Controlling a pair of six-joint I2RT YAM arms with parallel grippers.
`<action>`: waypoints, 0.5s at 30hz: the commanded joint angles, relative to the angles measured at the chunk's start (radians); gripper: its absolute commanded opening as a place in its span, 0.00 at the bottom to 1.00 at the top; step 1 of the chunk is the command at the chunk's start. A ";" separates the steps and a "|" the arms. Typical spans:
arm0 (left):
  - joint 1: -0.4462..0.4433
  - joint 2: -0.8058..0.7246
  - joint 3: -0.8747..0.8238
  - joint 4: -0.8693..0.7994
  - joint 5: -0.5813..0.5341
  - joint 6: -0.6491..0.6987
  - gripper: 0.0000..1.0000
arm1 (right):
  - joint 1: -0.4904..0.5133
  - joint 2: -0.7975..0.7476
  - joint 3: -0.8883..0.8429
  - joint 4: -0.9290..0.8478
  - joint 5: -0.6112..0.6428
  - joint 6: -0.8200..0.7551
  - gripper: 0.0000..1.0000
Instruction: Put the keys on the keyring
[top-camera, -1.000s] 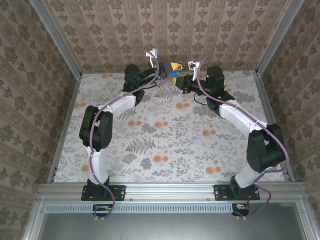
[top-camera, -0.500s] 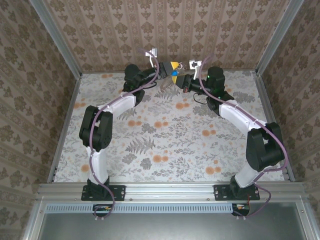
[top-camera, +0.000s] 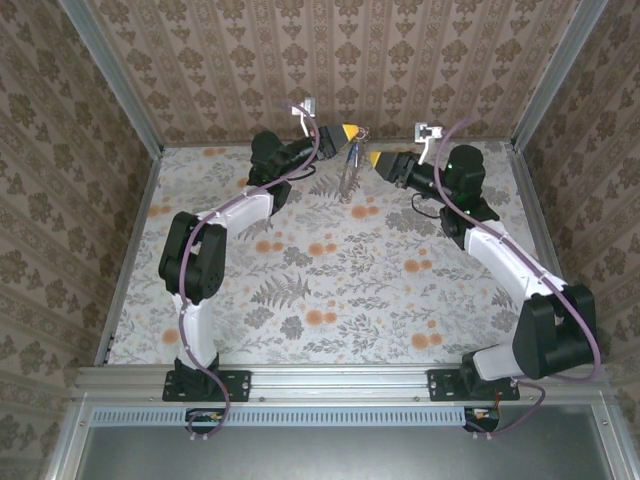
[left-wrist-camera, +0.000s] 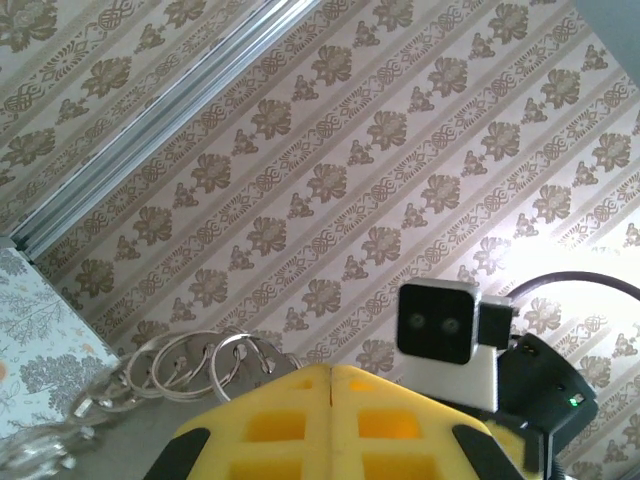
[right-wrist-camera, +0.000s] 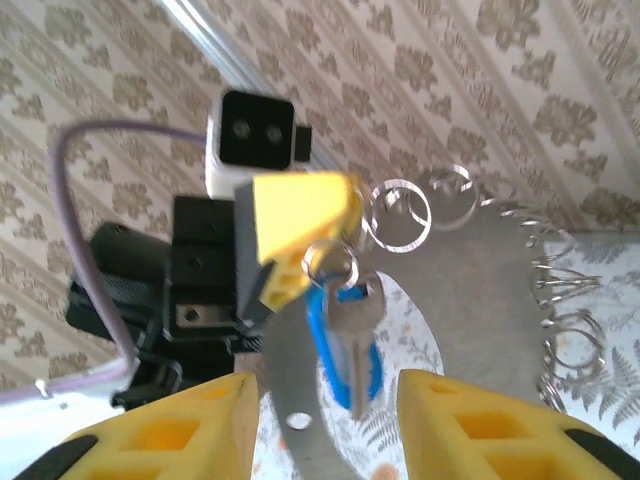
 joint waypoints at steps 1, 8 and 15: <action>-0.005 -0.054 -0.010 0.066 -0.035 -0.015 0.00 | -0.002 -0.032 0.012 0.023 0.086 0.119 0.43; -0.009 -0.066 -0.035 0.055 -0.072 -0.004 0.00 | 0.003 0.092 0.045 0.212 0.149 0.414 0.44; -0.014 -0.071 -0.046 0.048 -0.083 0.000 0.00 | 0.033 0.199 0.078 0.350 0.158 0.521 0.37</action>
